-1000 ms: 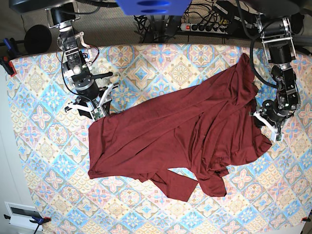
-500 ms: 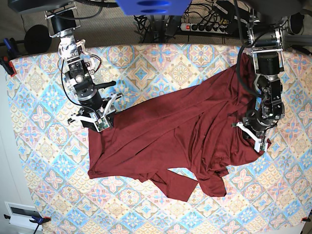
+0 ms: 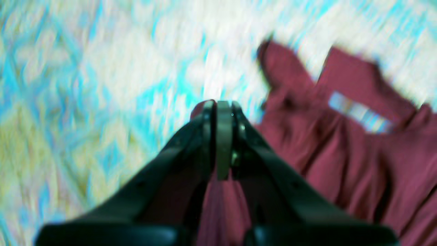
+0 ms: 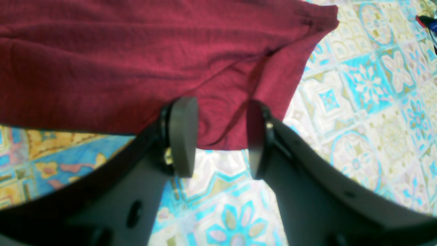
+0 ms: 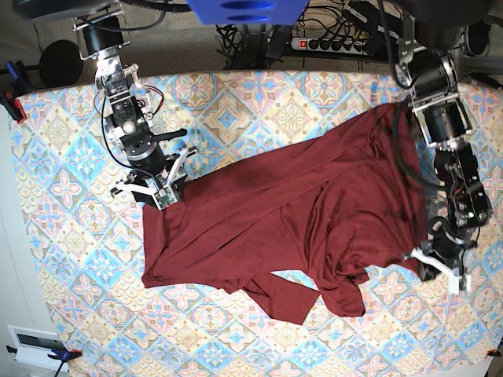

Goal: Layout the t-shirt on the table in an organized manner, then fold the t-shirt properly
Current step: 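Pull the grasped edge outward with the left gripper and release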

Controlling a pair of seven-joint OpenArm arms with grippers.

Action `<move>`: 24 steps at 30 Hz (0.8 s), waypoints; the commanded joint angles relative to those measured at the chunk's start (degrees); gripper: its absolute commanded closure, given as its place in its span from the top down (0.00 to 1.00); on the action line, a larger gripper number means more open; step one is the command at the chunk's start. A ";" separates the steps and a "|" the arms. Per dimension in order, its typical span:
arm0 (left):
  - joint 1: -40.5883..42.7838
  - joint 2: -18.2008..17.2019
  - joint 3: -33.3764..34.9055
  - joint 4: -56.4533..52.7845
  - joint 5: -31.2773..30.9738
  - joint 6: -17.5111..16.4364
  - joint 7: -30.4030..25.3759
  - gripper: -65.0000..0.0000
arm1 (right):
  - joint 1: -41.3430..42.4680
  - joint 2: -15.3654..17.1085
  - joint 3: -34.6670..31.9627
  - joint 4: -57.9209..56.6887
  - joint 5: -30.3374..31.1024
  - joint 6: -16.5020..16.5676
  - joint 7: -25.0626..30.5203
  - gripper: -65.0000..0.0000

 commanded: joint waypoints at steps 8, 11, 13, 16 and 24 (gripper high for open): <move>-14.45 -8.09 -1.36 -20.71 3.93 0.48 -15.48 0.00 | 0.78 0.48 0.31 0.27 -0.06 -0.42 1.44 0.35; -18.84 -10.20 -0.66 -27.22 4.11 0.75 -20.14 0.00 | 0.78 0.48 0.22 0.63 -0.06 -0.42 1.44 0.35; -22.09 -11.87 2.51 -30.29 5.87 4.62 -22.95 0.04 | 0.69 0.48 0.22 0.71 -0.06 -0.42 1.44 0.35; -23.24 -12.39 6.46 -30.12 7.19 14.11 -24.18 0.20 | 0.60 0.48 0.14 0.80 -0.06 -0.42 1.44 0.35; -7.24 -12.83 13.14 -16.14 6.13 19.91 -23.12 0.53 | 0.34 0.40 -0.04 0.89 -0.06 -0.42 1.44 0.35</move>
